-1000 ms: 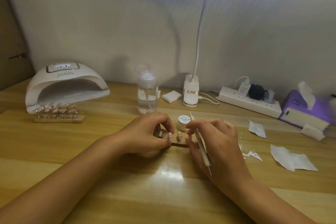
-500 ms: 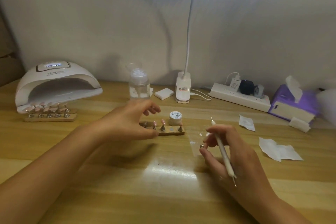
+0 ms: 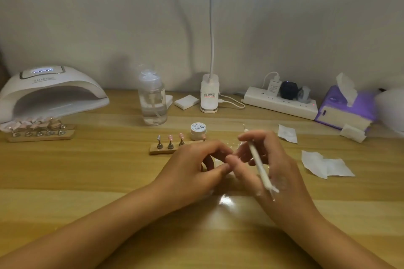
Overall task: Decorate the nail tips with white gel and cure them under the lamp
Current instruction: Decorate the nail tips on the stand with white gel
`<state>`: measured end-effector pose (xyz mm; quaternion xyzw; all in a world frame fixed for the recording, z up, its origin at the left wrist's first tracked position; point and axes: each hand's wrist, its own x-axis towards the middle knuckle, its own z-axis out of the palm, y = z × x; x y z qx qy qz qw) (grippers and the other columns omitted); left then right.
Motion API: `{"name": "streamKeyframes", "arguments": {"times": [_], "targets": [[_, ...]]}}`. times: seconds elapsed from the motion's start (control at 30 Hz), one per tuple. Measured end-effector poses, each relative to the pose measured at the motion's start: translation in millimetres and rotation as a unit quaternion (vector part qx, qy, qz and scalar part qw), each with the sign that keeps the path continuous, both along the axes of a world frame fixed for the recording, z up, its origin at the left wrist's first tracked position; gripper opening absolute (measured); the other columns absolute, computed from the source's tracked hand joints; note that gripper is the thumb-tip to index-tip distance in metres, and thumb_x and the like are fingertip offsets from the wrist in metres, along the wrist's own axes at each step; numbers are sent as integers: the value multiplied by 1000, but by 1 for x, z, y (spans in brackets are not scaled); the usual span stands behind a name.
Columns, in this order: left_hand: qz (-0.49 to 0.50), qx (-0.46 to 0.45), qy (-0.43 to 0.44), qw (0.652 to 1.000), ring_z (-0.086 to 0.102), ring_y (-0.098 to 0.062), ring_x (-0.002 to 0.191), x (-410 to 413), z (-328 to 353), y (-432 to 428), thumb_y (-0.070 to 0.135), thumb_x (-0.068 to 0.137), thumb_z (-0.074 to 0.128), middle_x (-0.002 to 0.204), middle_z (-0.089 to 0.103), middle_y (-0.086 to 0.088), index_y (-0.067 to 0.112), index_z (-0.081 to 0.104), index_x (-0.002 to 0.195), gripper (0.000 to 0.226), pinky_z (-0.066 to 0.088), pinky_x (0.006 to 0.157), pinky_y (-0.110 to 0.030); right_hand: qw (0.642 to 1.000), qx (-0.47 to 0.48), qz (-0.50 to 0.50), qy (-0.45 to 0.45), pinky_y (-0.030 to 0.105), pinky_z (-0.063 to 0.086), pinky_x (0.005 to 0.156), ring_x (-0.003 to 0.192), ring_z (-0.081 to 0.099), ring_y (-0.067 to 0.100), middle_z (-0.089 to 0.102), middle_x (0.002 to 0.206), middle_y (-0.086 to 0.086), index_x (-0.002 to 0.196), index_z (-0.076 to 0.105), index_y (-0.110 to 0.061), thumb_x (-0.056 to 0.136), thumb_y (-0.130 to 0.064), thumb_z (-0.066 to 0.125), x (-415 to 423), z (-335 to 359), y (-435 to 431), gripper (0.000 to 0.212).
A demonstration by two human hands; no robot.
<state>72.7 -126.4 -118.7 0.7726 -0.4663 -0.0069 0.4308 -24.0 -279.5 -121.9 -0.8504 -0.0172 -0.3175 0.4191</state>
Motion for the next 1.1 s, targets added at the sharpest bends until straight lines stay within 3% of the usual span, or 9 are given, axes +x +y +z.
{"name": "streamKeyframes", "arguments": {"times": [0.07, 0.13, 0.2, 0.27, 0.4, 0.83, 1.03, 1.1], "targets": [[4, -7, 10, 1000, 56, 3, 63, 2, -3, 1, 14, 89, 70, 86, 68, 22, 27, 73, 99, 16, 37, 58, -8, 996, 76, -37, -15, 17, 51, 61, 73, 65, 5, 67, 86, -11, 96, 62, -32, 92, -47, 66, 1, 4, -6, 16], [7, -4, 24, 1000, 57, -2, 62, 4, -5, 2, 18, 90, 70, 90, 69, 22, 33, 73, 96, 16, 39, 59, -10, 983, 166, -75, -10, 18, 46, 52, 57, 57, 4, 68, 72, -2, 87, 66, -26, 100, -47, 54, 3, 6, -17, 27], [8, -5, 33, 999, 58, -2, 62, 5, -7, 2, 22, 91, 69, 88, 68, 24, 34, 72, 93, 12, 38, 58, -9, 976, 195, -95, 27, 19, 41, 47, 49, 51, 5, 69, 67, 0, 92, 63, -27, 103, -40, 47, 6, 4, -28, 24], [13, -3, 33, 999, 58, -2, 61, 6, -7, 1, 22, 90, 70, 86, 66, 24, 33, 72, 91, 11, 37, 58, -9, 975, 188, -96, 73, 19, 39, 47, 46, 53, 4, 73, 70, -3, 99, 53, -29, 100, -35, 55, 7, 0, -32, 6], [15, 0, 49, 999, 55, -3, 58, 8, -7, 3, 19, 86, 72, 93, 68, 11, 33, 73, 87, 14, 38, 59, -13, 978, 151, -101, 104, 15, 42, 51, 54, 62, 1, 75, 74, -5, 90, 54, -19, 92, -32, 68, 8, -3, -33, 20], [-1, 43, 55, 998, 55, -3, 57, 15, -6, 1, 27, 86, 74, 89, 69, 25, 37, 71, 86, 11, 39, 56, -10, 971, 151, -143, 118, 33, 49, 60, 53, 63, 5, 72, 64, -2, 83, 57, -14, 88, -30, 70, 6, 3, -29, 21], [11, 41, 46, 998, 55, -3, 54, 12, -6, 0, 27, 85, 74, 87, 70, 24, 35, 71, 85, 9, 37, 56, -11, 963, 174, -151, 140, 17, 43, 46, 47, 59, 2, 72, 62, -2, 83, 57, -8, 88, -26, 68, 9, 0, -34, 21], [15, 44, 44, 998, 55, -3, 54, 12, -6, 0, 27, 85, 74, 88, 70, 25, 35, 71, 85, 9, 37, 56, -10, 962, 171, -153, 145, 18, 42, 47, 46, 58, 1, 72, 63, -2, 83, 57, -8, 88, -26, 68, 10, 0, -34, 22]]}}
